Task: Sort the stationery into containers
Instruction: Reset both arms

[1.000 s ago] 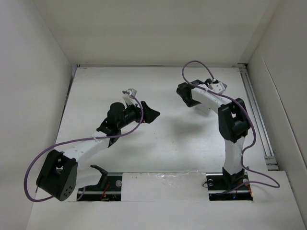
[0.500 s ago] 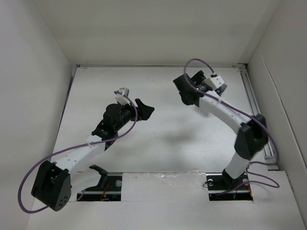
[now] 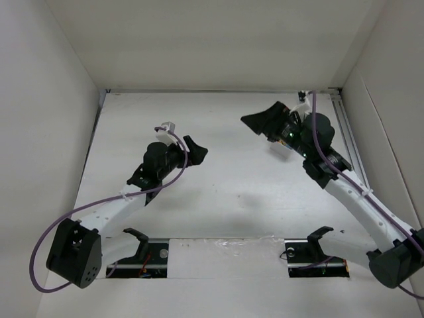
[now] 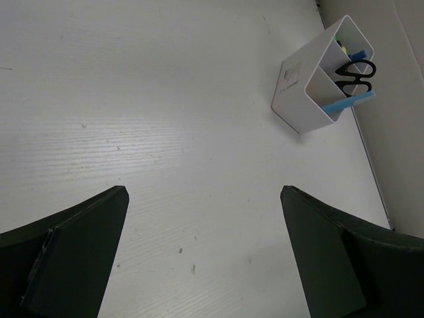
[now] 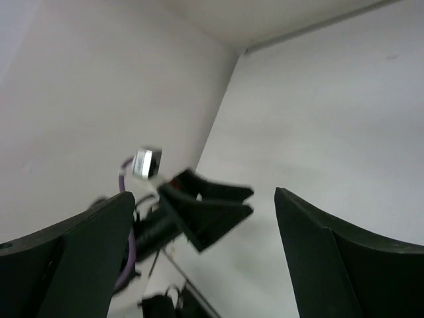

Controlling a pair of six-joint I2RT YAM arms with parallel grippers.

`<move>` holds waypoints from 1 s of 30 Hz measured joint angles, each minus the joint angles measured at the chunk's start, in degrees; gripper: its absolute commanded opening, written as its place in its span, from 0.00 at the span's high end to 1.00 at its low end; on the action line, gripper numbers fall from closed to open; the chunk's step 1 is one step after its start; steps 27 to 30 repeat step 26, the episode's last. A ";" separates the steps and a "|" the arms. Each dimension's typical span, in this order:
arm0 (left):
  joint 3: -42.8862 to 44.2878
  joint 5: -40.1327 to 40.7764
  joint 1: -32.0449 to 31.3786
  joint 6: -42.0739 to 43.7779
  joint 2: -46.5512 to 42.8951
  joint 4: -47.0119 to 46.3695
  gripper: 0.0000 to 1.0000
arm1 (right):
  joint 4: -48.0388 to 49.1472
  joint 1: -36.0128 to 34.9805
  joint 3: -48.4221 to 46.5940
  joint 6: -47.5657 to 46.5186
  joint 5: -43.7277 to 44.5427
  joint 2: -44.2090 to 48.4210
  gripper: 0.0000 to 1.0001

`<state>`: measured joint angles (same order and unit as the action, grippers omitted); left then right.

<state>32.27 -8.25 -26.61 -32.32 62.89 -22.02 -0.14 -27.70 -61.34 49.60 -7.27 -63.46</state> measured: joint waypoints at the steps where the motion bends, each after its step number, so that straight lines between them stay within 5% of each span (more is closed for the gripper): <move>1: 0.00 0.28 0.00 -0.11 -0.04 0.00 0.00 | 1.29 -0.31 2.45 -0.66 -3.08 1.57 0.14; 4: 0.00 1.64 0.00 -0.24 -0.87 0.52 0.00 | 2.73 -1.55 8.46 -2.16 -9.25 4.37 0.60; 5: 0.00 2.12 0.00 -0.31 -1.46 0.85 0.00 | 3.21 -1.88 10.29 -2.45 -10.51 4.81 0.85; 9: 0.00 3.19 0.00 -1.05 -4.55 1.09 0.00 | 3.56 -3.17 17.59 -2.43 -12.68 6.95 0.98; 10: -0.02 3.28 0.02 -1.25 -5.31 1.03 0.00 | 3.45 -3.48 19.30 -2.25 -12.61 7.93 0.95; 16: -1.57 2.23 0.02 -2.75 -9.22 0.04 0.00 | 1.16 -6.62 24.87 -1.44 -8.90 17.03 0.23; 30: -3.45 1.16 -0.22 -2.86 -9.51 -0.11 0.00 | -3.67 -8.98 27.21 0.37 0.96 27.06 0.07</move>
